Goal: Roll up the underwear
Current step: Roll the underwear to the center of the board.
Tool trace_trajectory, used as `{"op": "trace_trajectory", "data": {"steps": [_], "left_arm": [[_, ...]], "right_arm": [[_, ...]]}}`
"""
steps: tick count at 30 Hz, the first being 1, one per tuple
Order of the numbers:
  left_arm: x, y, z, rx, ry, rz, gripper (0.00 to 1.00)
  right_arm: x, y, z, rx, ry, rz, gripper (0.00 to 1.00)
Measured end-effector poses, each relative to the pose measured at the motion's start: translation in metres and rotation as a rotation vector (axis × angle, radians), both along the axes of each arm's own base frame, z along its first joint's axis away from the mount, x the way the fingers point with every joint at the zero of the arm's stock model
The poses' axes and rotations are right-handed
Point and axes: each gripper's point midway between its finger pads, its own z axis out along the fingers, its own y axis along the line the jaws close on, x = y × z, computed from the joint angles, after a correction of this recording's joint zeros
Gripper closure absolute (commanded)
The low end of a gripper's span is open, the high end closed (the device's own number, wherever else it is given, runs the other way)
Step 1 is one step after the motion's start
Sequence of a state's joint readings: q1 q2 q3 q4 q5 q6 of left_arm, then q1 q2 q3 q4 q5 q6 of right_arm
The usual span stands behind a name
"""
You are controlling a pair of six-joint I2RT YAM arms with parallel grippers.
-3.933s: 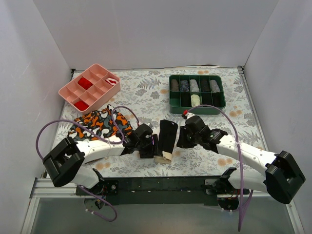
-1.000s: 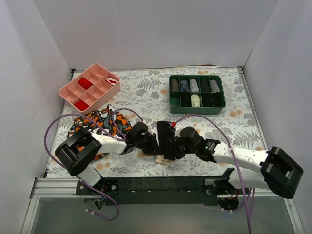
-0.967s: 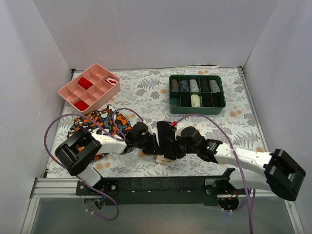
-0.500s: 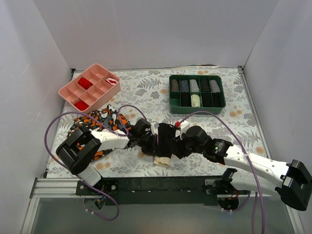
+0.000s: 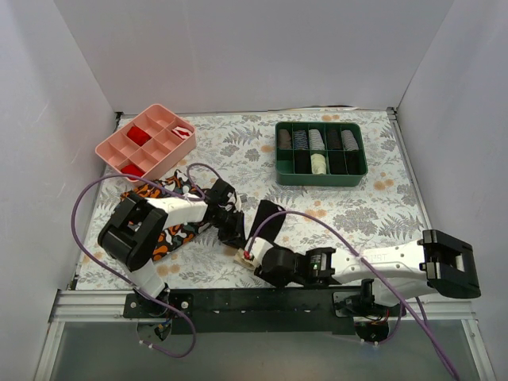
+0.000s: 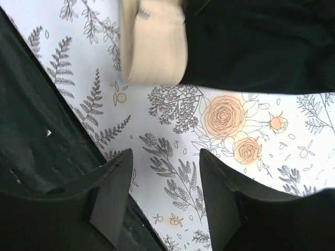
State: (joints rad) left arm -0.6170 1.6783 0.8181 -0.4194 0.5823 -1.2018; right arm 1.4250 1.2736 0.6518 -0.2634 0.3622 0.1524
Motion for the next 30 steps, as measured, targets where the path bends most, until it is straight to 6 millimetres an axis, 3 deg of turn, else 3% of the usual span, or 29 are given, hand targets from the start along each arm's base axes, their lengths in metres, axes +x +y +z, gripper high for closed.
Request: {"op": "trace_trajectory", "data": {"steps": [5,12,22,30], "left_arm": [[0.008,0.011,0.000,0.029,0.033,-0.001,1.00],[0.002,0.017,-0.001,0.044,0.056,-0.029,1.00],[0.001,0.018,0.000,0.038,0.064,-0.038,1.00],[0.000,0.016,0.000,0.020,0.079,-0.041,1.00]], "right_arm": [[-0.003,0.003,-0.002,-0.054,-0.127,0.061,0.36],[0.008,0.026,0.006,-0.049,-0.254,0.083,0.34],[0.007,0.058,0.000,-0.058,-0.306,0.155,0.34],[0.003,0.068,-0.011,-0.082,-0.320,0.197,0.34]]}}
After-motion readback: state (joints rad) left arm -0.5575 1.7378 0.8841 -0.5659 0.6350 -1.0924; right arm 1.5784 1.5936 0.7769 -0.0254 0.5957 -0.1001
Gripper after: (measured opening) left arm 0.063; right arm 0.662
